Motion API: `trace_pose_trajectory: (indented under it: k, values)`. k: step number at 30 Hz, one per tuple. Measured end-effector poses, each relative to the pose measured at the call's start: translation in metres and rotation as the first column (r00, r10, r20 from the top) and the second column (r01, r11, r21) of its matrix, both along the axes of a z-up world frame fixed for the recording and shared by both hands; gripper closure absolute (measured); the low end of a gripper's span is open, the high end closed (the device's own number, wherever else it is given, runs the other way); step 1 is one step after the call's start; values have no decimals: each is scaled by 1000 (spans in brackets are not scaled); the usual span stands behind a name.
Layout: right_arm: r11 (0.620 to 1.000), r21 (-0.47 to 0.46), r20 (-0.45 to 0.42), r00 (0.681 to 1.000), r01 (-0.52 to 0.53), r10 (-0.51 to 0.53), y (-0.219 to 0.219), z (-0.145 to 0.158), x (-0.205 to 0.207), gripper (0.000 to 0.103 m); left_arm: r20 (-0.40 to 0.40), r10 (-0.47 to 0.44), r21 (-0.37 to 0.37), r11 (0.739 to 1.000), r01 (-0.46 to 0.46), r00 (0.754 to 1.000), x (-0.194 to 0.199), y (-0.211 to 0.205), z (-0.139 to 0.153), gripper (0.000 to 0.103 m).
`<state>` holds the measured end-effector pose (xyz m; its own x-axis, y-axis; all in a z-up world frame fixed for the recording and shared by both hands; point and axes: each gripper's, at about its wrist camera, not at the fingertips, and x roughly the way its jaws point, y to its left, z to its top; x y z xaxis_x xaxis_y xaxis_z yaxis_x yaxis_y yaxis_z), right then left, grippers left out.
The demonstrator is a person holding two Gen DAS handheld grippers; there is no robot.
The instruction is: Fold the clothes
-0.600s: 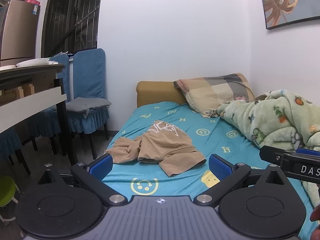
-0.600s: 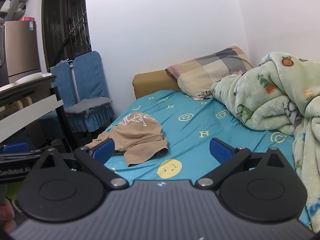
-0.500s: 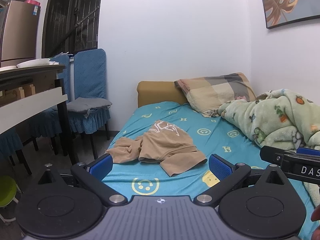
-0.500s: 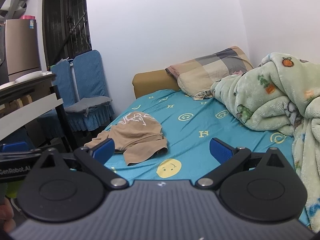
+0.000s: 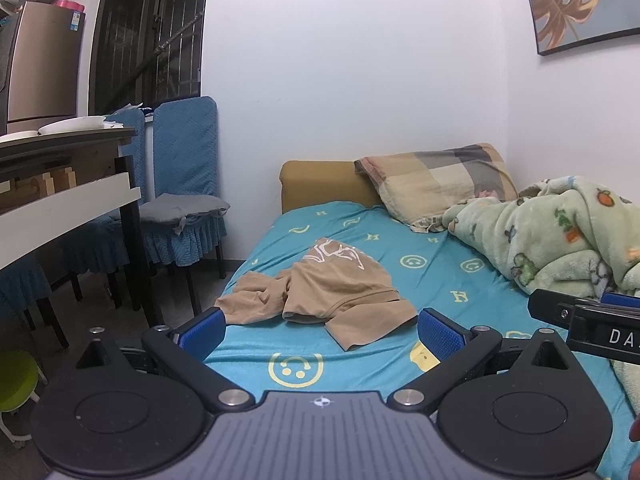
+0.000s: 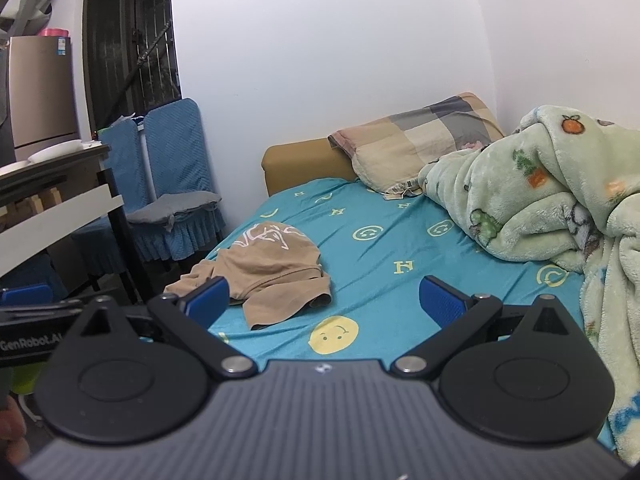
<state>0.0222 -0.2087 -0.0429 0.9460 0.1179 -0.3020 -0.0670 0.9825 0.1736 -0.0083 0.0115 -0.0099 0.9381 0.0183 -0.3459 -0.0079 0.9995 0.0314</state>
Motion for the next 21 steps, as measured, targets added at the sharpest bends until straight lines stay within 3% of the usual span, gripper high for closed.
trace_pose_trajectory:
  k: [21]
  values:
    - [1000,21,5,1000,-1,1,-6,2,-2,0,-34,30,-2,1000,-30,999,6,-8,2,0]
